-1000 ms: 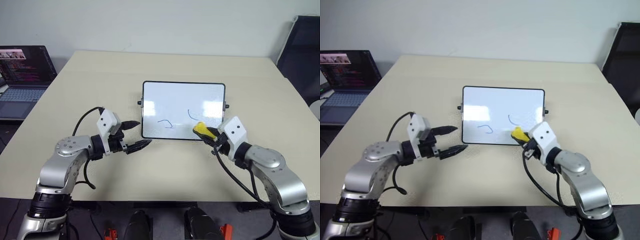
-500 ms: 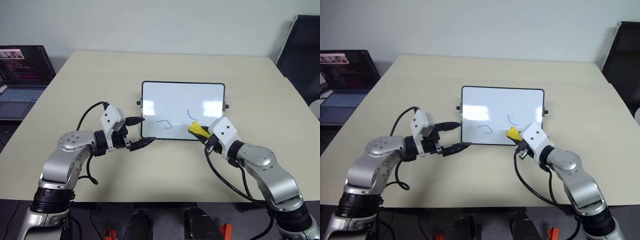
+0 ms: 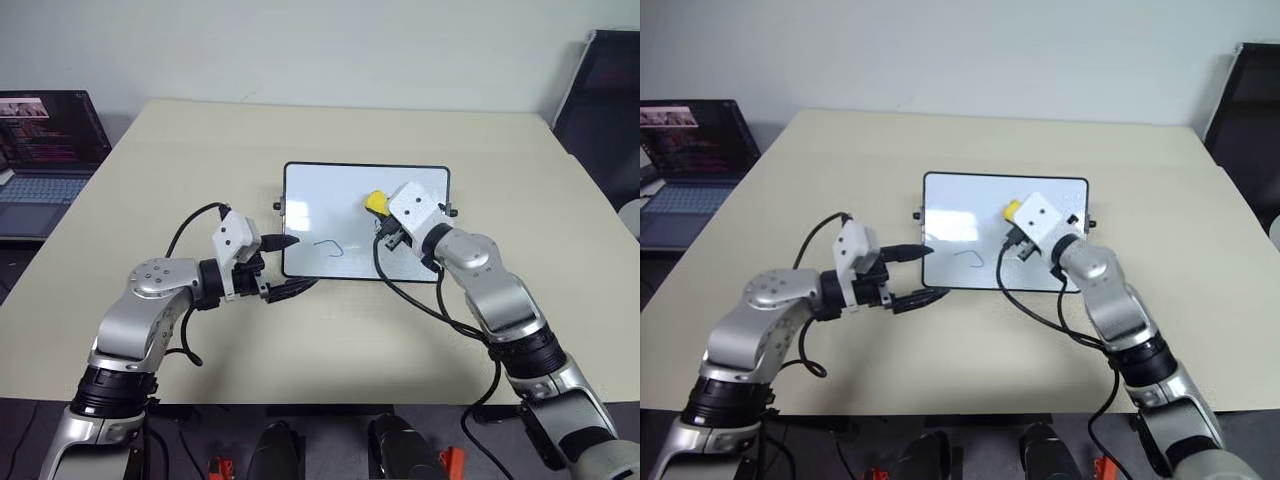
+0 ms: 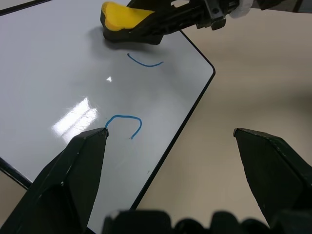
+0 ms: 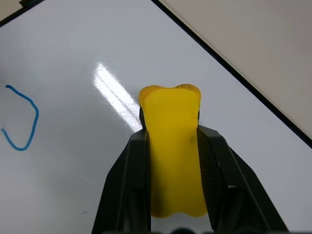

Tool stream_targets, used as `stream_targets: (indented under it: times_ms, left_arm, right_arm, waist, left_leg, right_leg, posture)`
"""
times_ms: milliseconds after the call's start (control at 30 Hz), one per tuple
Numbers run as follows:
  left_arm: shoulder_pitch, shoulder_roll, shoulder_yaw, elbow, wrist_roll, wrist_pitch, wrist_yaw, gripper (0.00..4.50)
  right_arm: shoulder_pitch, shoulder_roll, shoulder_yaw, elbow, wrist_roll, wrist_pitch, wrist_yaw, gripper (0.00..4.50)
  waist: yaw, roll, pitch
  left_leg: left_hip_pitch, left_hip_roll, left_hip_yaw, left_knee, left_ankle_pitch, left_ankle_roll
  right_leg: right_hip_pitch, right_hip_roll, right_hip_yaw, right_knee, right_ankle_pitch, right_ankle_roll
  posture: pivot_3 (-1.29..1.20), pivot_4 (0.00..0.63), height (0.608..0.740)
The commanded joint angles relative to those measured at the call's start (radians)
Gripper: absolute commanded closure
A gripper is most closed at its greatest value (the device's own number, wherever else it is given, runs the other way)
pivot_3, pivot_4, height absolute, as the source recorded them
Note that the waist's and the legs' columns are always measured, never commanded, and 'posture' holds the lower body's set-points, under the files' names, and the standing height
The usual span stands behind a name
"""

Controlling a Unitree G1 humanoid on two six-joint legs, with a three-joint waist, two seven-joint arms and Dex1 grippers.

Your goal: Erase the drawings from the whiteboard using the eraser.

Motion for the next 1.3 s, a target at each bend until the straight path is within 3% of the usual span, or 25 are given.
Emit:
stream_targets:
  times_ms: [33,267,733,1033,1300]
  left_arm:
    - [-0.011,0.002,0.007,-0.018,-0.001,-0.018,-0.005,0.00]
    - [-0.017,-0.002,0.003,-0.007,0.002,-0.027,-0.007,0.00]
    - [-0.023,-0.004,0.003,-0.003,0.006,-0.029,-0.012,0.00]
    - [-0.024,0.000,0.008,-0.004,0.005,-0.024,-0.009,0.00]
    - [-0.023,0.001,0.008,-0.011,0.005,-0.019,-0.005,0.00]
  right_arm:
    - [0.022,-0.028,0.031,-0.012,-0.025,0.019,0.052,3.51]
    - [0.108,-0.081,0.045,-0.090,-0.031,0.121,0.122,3.51]
    - [0.212,-0.168,-0.111,-0.200,0.040,0.229,0.160,3.51]
    - [0.122,-0.057,-0.082,-0.195,0.012,0.156,0.078,3.51]
    - [0.021,0.014,0.003,-0.003,-0.059,-0.003,0.022,3.51]
  waist:
    - [0.001,0.000,0.000]
    - [0.000,0.000,0.000]
    - [0.001,-0.001,-0.001]
    - [-0.004,-0.001,0.000]
    - [-0.004,-0.001,0.000]
  left_leg:
    - [0.000,0.000,0.000,0.000,0.000,0.000]
    - [0.001,0.000,0.000,0.002,0.000,0.000]
    - [0.002,0.000,0.000,0.012,0.000,0.000]
    - [0.001,0.000,0.001,0.009,0.000,0.000]
    - [0.000,0.000,0.001,0.003,0.000,0.000]
  right_leg:
    - [0.000,0.000,0.000,0.000,0.000,0.000]
    - [0.002,0.000,0.000,0.001,-0.004,0.000]
    - [0.006,-0.002,0.001,0.001,-0.002,-0.001]
    - [0.004,-0.001,0.001,0.001,-0.002,-0.001]
    - [0.001,-0.001,0.001,0.000,-0.002,0.000]
  posture:
    - [0.00,0.150,0.740]
    - [0.00,0.150,0.740]
    - [0.00,0.150,0.740]
    - [0.00,0.150,0.740]
    - [0.00,0.150,0.740]
